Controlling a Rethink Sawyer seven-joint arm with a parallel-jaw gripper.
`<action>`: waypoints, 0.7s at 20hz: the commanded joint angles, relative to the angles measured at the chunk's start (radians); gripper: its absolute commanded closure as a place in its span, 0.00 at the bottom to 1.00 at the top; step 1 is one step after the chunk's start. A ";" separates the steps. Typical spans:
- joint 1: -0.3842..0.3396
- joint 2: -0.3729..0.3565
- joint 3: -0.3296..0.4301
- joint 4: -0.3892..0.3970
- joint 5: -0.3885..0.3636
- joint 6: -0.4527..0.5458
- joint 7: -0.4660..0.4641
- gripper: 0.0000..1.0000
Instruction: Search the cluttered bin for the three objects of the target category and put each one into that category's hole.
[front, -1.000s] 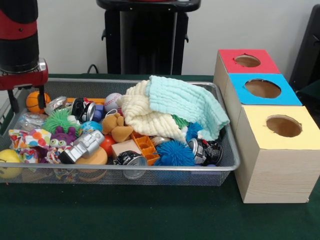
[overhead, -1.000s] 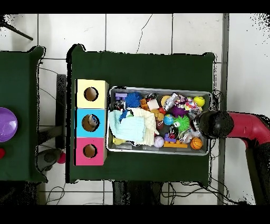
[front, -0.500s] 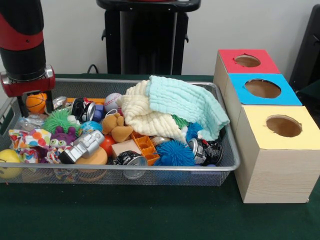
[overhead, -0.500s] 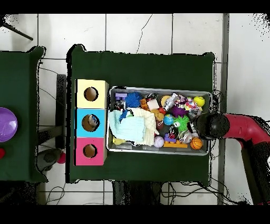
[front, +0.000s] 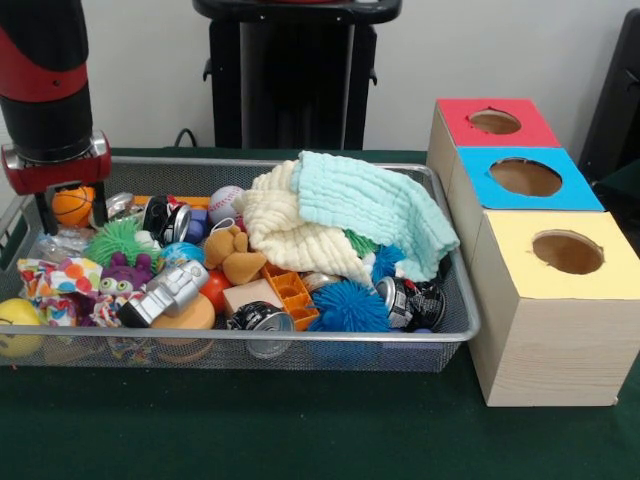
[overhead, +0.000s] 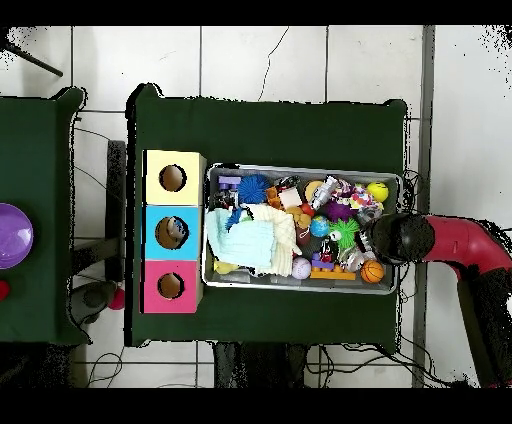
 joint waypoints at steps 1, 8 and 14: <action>-0.004 0.017 -0.003 -0.038 -0.032 0.067 -0.218 0.00; -0.023 0.055 0.024 -0.091 -0.014 0.120 -0.303 0.00; -0.036 0.102 0.047 -0.144 -0.031 0.136 -0.408 0.00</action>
